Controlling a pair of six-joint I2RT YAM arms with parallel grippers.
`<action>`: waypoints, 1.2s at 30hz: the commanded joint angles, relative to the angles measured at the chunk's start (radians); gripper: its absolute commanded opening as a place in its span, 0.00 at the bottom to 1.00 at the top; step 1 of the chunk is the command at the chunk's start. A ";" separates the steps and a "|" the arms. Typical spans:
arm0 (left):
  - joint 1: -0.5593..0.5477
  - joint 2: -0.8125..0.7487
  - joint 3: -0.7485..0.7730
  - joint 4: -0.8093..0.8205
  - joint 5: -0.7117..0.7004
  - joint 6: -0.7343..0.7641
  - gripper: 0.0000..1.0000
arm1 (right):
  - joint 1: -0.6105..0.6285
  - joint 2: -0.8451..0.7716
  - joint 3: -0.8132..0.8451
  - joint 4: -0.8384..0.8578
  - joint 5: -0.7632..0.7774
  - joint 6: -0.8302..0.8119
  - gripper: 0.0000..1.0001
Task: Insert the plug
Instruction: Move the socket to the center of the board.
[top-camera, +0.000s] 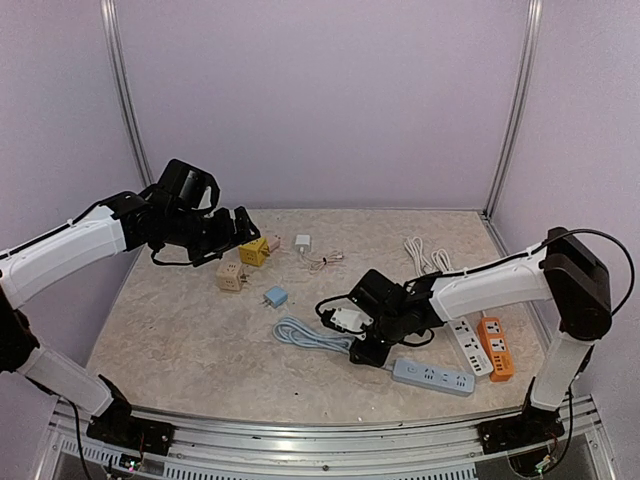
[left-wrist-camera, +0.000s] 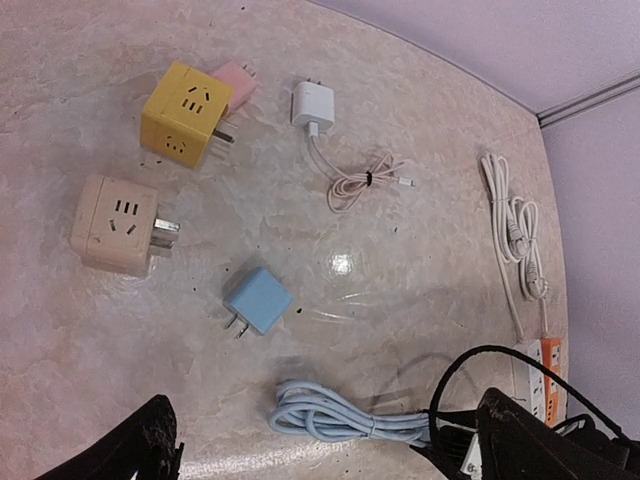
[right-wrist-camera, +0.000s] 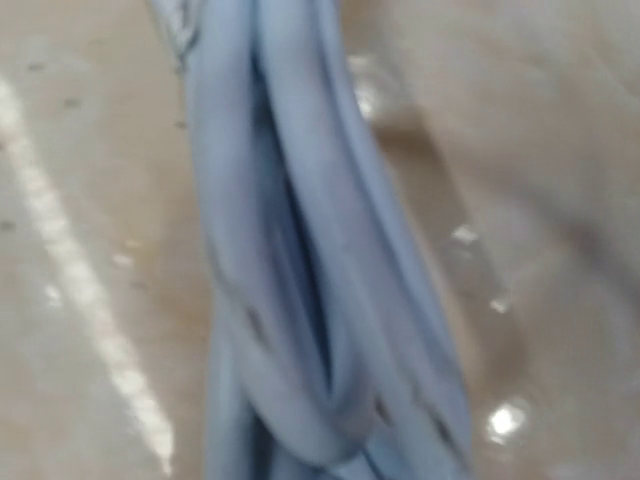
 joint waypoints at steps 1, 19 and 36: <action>-0.006 -0.017 -0.010 0.000 0.000 -0.007 0.99 | 0.042 0.040 0.068 -0.022 -0.047 -0.069 0.14; 0.074 -0.127 -0.153 0.027 -0.044 -0.026 0.99 | 0.122 0.316 0.471 -0.098 -0.093 -0.247 0.45; 0.080 0.021 -0.124 0.093 -0.004 0.016 0.99 | 0.113 -0.222 0.083 -0.004 0.062 -0.034 1.00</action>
